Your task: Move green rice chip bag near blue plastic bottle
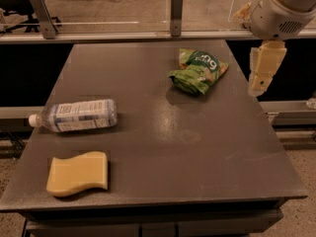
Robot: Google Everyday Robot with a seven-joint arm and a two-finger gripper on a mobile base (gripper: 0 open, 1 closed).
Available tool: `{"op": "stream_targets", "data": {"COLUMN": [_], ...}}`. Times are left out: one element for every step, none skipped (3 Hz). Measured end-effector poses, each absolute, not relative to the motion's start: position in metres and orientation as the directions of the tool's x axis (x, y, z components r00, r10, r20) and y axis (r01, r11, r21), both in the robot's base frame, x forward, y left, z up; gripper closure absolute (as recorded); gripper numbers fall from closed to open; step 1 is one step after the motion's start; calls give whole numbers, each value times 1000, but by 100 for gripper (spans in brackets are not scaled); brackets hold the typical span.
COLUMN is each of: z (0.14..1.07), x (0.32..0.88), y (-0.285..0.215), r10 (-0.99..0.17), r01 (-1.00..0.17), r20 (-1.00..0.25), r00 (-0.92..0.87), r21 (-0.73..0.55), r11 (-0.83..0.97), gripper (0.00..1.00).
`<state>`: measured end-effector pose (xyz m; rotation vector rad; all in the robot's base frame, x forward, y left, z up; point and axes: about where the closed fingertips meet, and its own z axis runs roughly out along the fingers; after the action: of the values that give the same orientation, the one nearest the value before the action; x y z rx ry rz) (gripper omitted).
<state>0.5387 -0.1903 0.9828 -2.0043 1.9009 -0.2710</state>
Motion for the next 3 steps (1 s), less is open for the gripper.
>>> {"op": "stream_targets", "data": {"z": [970, 952, 930], "x": [557, 586, 613], "y": [-197, -206, -200], "r10": [-992, -981, -956], "r01": [-925, -923, -899], "r20": [-41, 27, 26], "r00": [118, 190, 292], "r21": [-368, -335, -335], "r11": [-95, -188, -283], "gripper": [0, 0, 0]}}
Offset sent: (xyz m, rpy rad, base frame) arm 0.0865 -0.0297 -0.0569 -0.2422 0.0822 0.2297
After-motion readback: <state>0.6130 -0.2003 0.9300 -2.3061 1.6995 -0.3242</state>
